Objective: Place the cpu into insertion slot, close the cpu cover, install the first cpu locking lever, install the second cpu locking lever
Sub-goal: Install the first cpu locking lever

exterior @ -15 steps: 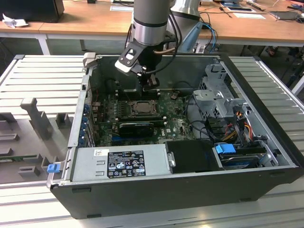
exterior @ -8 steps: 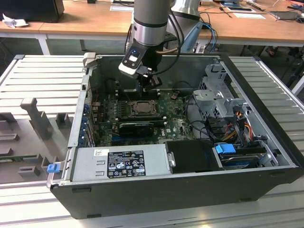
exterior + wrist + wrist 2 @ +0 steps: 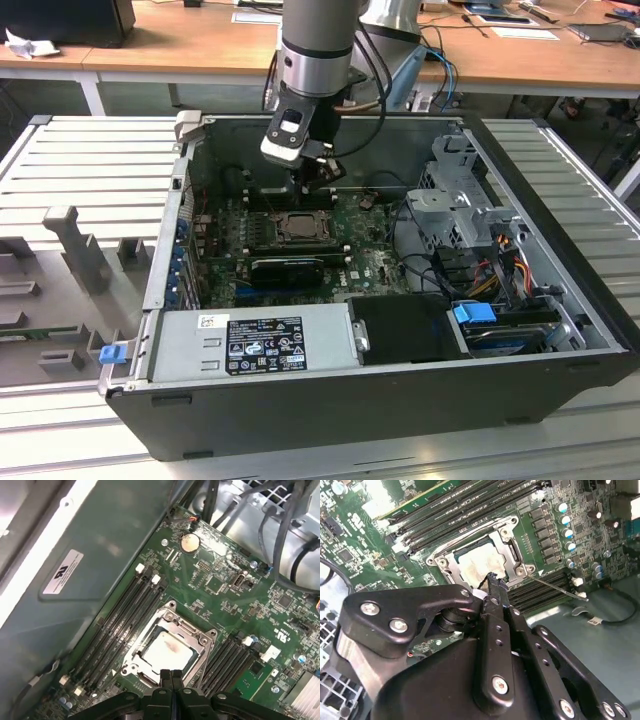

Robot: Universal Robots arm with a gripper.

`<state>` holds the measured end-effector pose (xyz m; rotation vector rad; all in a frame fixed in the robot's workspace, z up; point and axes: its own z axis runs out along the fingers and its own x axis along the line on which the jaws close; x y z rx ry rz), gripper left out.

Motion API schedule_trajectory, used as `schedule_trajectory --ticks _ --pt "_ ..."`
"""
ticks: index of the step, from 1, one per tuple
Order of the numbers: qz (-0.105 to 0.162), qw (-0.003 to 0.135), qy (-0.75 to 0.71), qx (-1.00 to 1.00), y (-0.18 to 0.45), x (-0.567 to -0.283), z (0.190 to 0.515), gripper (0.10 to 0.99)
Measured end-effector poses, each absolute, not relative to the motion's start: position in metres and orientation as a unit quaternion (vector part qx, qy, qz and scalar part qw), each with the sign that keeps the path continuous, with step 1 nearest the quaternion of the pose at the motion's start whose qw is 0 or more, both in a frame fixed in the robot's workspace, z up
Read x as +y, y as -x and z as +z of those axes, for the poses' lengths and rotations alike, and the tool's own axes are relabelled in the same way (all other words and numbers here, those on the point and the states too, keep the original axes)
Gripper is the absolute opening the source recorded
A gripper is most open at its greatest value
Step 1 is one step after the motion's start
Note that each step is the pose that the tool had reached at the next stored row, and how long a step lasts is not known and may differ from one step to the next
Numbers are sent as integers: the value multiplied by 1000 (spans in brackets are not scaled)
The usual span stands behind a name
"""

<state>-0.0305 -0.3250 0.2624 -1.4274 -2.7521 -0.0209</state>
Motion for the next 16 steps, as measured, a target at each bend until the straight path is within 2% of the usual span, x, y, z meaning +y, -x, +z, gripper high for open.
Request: schedule_trajectory --ticks 16 --pt "-3 21 303 -953 30 -325 261 106"
